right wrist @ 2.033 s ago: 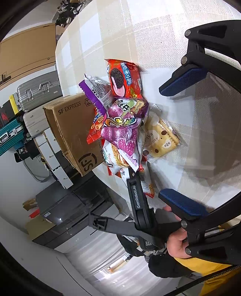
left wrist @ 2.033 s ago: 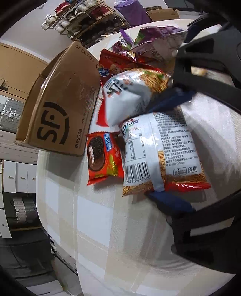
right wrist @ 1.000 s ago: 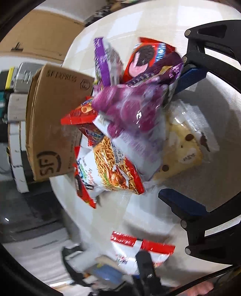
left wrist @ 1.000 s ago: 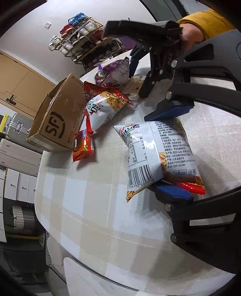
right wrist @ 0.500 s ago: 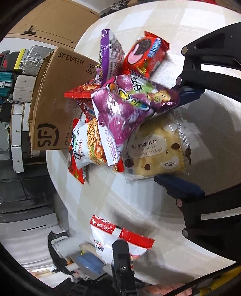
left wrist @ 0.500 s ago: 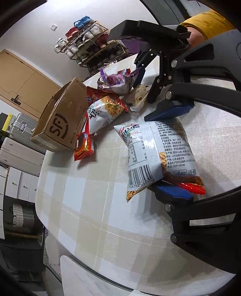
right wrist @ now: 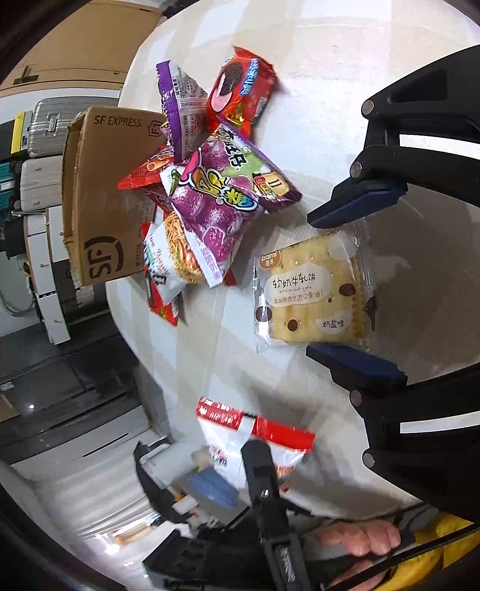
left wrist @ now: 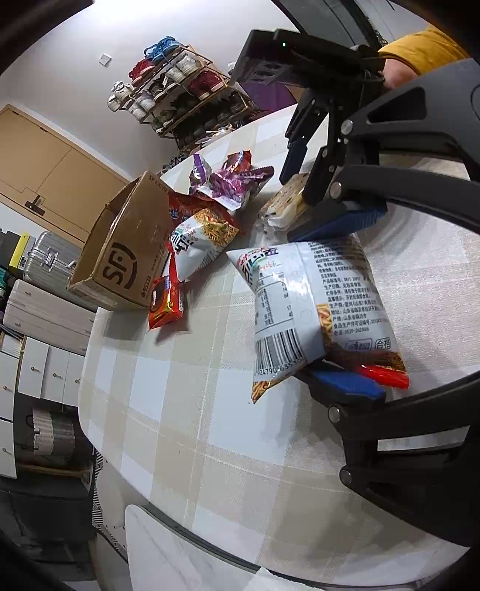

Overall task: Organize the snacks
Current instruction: 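Carry the noodle bag and cracker pack over the cardboard box with both grippers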

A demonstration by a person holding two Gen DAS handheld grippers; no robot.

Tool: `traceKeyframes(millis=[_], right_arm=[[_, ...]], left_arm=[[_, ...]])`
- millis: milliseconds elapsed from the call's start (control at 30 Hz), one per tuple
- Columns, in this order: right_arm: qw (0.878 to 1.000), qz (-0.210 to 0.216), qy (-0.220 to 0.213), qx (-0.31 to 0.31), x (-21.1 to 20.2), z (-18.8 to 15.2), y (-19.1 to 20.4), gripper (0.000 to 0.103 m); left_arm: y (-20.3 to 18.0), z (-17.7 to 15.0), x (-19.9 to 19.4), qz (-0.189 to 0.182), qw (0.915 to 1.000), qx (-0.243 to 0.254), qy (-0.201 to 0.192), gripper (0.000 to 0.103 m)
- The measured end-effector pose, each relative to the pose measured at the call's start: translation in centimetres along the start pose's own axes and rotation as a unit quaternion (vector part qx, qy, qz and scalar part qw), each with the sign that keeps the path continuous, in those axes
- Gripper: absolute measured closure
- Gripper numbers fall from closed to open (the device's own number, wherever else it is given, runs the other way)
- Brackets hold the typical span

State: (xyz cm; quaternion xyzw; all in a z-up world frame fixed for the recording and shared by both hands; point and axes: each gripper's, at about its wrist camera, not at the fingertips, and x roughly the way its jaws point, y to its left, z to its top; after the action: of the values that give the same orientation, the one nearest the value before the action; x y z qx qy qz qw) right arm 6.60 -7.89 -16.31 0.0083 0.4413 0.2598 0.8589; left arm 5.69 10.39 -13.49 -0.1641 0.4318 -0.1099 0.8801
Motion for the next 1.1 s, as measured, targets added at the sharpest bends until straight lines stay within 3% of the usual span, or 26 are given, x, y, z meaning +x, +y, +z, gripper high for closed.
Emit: traceKeyframes(millis=[167, 367, 733, 767, 1100], right_arm=[[1.000, 0.014, -0.008, 0.004, -1.5, -0.8, 0.5, 0.039], [0.999, -0.002, 0.030, -0.026, 0.0, -1.4, 1.3, 0.038], [0.990, -0.036, 0.058, -0.122, 2.5, -0.1, 4.0, 0.039], [0.990, -0.037, 0.059, -0.122, 2.5, 0.0, 3.8, 0.044], [0.998, -0.005, 0.011, -0.067, -0.8, -0.2, 2.5, 0.044]], left_arm=[[-0.3, -0.2, -0.5, 0.002, 1.0000, 0.002, -0.001, 0.044], [-0.9, -0.6, -1.1, 0.003, 0.9999, 0.011, 0.001, 0.044], [-0.7, -0.8, -0.8, 0.008, 0.9999, 0.008, 0.006, 0.044], [-0.6, -0.8, -0.8, 0.009, 0.9999, 0.007, 0.007, 0.044], [-0.2, -0.6, -1.6, 0.013, 0.9999, 0.005, -0.003, 0.044]])
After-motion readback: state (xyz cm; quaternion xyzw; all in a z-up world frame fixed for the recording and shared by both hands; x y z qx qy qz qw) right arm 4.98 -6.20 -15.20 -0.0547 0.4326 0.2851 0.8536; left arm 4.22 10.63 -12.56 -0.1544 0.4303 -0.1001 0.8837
